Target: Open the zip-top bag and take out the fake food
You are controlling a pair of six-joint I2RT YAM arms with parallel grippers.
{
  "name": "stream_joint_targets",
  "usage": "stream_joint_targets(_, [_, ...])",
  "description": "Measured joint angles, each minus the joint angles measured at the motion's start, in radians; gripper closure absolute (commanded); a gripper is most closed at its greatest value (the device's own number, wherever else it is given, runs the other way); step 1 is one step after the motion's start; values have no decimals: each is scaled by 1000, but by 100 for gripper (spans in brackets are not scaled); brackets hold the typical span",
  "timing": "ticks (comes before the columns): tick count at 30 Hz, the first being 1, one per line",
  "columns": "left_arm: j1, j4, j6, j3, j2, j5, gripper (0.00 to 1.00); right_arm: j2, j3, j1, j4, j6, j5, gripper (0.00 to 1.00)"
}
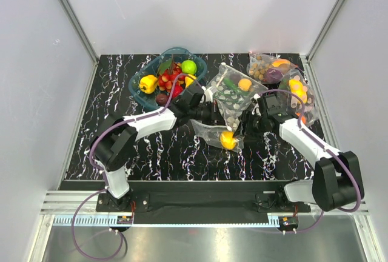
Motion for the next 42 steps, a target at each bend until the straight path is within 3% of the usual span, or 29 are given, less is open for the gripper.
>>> stream_joint_targets(2, [0, 17, -13, -5, 0, 20, 100, 22, 0, 1, 14, -5, -5, 41])
stream_joint_targets(5, [1, 42, -34, -10, 2, 48, 100, 40, 0, 2, 45, -14, -19, 53])
stream_joint_targets(10, [2, 92, -59, -12, 21, 79, 98, 75, 0, 3, 89, -29, -52, 91])
stream_joint_targets(11, [3, 95, -61, -15, 25, 82, 93, 79, 0, 4, 95, -29, -61, 95])
stream_joint_targets(12, [3, 97, -62, -19, 27, 85, 75, 81, 0, 5, 98, -29, -65, 98])
stream_joint_targets(13, [3, 97, -58, -23, 27, 88, 65, 81, -1, 5, 99, -31, -65, 100])
stream_joint_targets(16, [6, 96, -50, -30, 27, 95, 42, 80, -4, 5, 101, -31, -60, 100])
stream_joint_targets(20, [17, 69, -23, -58, 9, 82, 30, 72, -16, 5, 101, -30, -52, 100])
stream_joint_targets(26, [52, -68, 61, -63, -58, -23, 29, 43, -19, 5, 102, -26, -42, 100])
stream_joint_targets(33, [49, -249, 197, 33, -74, -218, 29, 19, -19, 5, 105, -14, -43, 100])
stream_joint_targets(42, [-27, -412, 332, 211, 10, -367, 29, 18, -19, 5, 107, -11, -43, 100])
